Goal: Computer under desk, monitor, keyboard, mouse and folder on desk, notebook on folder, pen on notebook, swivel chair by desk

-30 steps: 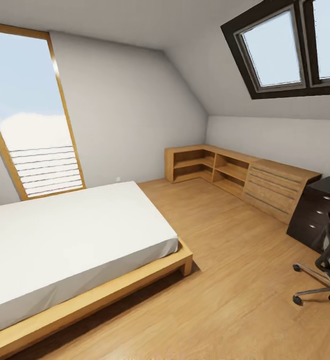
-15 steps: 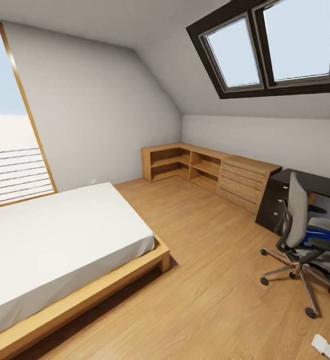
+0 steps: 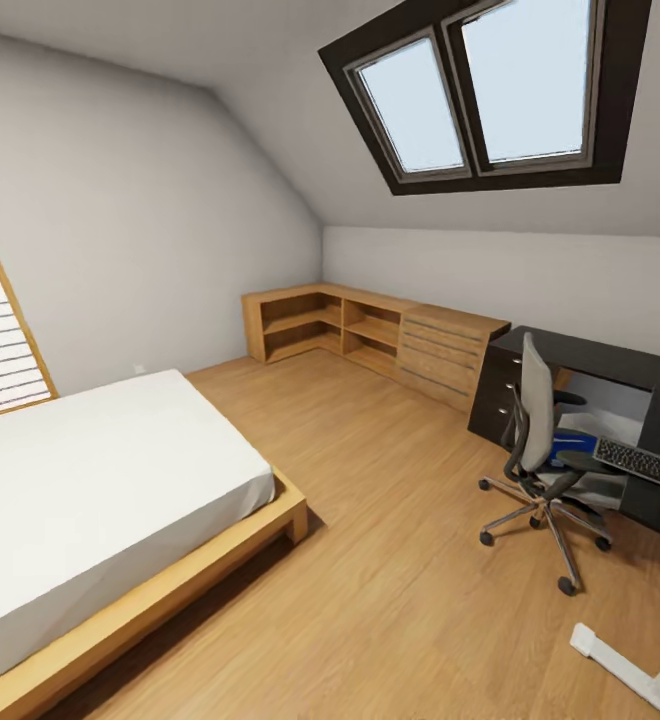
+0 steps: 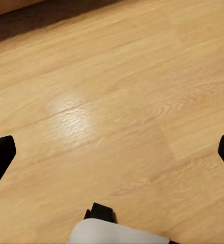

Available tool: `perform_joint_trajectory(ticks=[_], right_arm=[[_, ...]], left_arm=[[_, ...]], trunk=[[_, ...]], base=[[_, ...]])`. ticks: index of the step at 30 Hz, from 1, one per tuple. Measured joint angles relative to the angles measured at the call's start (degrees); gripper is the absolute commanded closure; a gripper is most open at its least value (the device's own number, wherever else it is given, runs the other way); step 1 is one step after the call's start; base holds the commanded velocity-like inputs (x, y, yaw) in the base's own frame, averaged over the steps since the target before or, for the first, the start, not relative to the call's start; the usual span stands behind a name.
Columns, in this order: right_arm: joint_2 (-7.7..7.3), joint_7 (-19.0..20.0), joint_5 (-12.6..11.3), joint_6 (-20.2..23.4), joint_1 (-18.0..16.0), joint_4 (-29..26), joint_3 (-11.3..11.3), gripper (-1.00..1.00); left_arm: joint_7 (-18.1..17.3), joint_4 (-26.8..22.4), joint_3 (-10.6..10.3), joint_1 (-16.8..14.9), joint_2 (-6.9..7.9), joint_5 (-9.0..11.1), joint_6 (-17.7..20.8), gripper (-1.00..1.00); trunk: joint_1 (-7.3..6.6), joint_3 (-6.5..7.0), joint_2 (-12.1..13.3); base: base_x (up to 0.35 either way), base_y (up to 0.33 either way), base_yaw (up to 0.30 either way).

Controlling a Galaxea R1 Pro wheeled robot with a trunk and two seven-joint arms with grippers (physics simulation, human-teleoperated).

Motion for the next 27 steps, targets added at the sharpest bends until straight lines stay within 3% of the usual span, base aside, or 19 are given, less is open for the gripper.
perform_joint_trajectory(ticks=[15,18,27], right_arm=[[0.00,0.8,0.5,0.2,0.0,0.2,0.1,-1.00],[0.00,0.8,2.9,0.4,0.0,0.4,0.4,-1.00],[0.03,0.8,3.6,0.5,0.0,0.5,0.4,-1.00]], left_arm=[[0.0,0.0,0.0,0.0,0.00,0.0,0.0,-1.00],[0.0,0.0,0.0,0.0,0.00,0.0,0.0,-1.00],[0.0,0.0,0.0,0.0,0.00,0.0,0.0,-1.00]], trunk=[[0.00,-0.71,0.0],[0.00,-0.87,0.0],[0.00,-1.36,0.0]], base=[[0.000,0.000,-0.247],[0.000,0.000,-0.219],[0.000,0.000,-0.168]])
